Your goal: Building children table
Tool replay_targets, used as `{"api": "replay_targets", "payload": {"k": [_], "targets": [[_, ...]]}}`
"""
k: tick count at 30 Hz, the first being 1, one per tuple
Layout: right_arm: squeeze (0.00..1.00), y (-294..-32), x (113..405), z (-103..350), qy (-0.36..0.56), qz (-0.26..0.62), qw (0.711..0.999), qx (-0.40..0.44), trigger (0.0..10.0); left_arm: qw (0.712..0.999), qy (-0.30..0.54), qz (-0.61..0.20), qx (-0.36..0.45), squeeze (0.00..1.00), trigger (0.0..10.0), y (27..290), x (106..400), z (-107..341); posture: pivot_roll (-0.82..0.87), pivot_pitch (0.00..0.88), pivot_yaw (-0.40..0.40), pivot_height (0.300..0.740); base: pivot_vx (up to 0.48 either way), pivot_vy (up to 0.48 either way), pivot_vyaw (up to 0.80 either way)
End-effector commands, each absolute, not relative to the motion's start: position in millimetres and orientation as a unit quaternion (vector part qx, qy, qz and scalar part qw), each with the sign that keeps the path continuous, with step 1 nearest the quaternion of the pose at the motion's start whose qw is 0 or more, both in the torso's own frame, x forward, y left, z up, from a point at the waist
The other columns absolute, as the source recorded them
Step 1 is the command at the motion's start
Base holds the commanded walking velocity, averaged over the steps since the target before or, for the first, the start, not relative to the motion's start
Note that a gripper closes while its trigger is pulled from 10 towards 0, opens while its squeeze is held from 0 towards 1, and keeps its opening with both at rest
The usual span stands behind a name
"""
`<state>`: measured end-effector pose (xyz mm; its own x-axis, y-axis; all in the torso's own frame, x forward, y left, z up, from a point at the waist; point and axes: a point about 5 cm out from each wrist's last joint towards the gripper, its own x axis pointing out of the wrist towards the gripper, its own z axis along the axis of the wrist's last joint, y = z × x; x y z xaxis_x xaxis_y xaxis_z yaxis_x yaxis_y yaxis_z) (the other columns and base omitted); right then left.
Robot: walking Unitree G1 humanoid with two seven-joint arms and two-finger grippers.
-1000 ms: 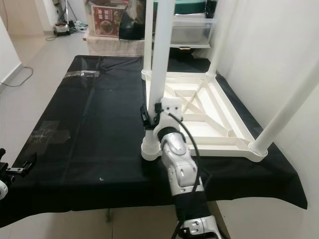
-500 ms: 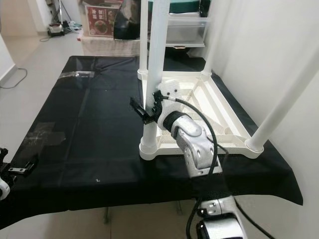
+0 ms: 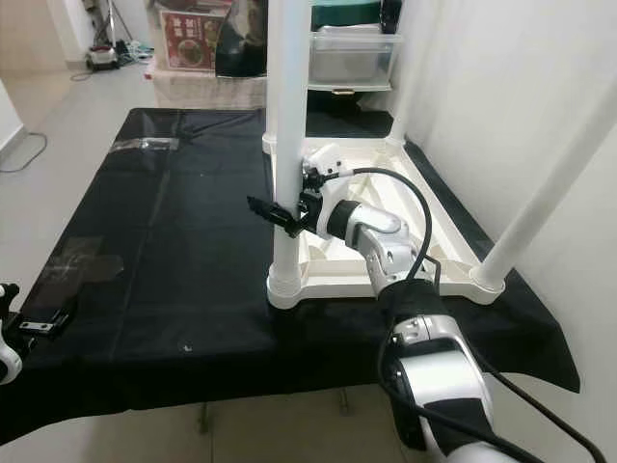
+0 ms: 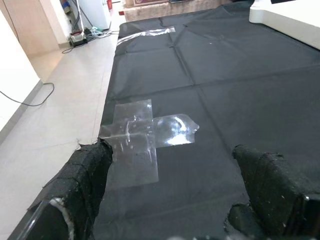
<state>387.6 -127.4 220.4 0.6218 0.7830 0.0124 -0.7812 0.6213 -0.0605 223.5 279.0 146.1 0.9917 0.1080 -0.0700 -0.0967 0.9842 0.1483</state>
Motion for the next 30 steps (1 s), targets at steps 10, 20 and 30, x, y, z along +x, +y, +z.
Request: {"api": "replay_targets", "payload": {"k": [10, 20, 30], "targets": [[0.00, -142, 388, 217, -0.030, 0.467, 0.884, -0.013, 0.0, 0.994, 0.043, 0.046, 0.084, 0.00, 10.0, 278, 222, 144, 0.12, 0.000, -0.083, 0.740, 0.000, 0.000, 0.00], [0.00, -145, 385, 202, -0.044, 0.452, 0.891, 0.027, 0.0, 0.994, 0.042, 0.046, 0.086, 0.00, 10.0, 279, 223, 144, 0.11, 0.000, -0.079, 0.740, 0.000, 0.000, 0.00], [0.00, -146, 373, 176, -0.042, 0.457, 0.887, 0.044, 0.0, 0.994, 0.042, 0.046, 0.087, 0.00, 10.0, 281, 224, 144, 0.10, 0.000, -0.069, 0.740, 0.000, 0.000, 0.00]]}}
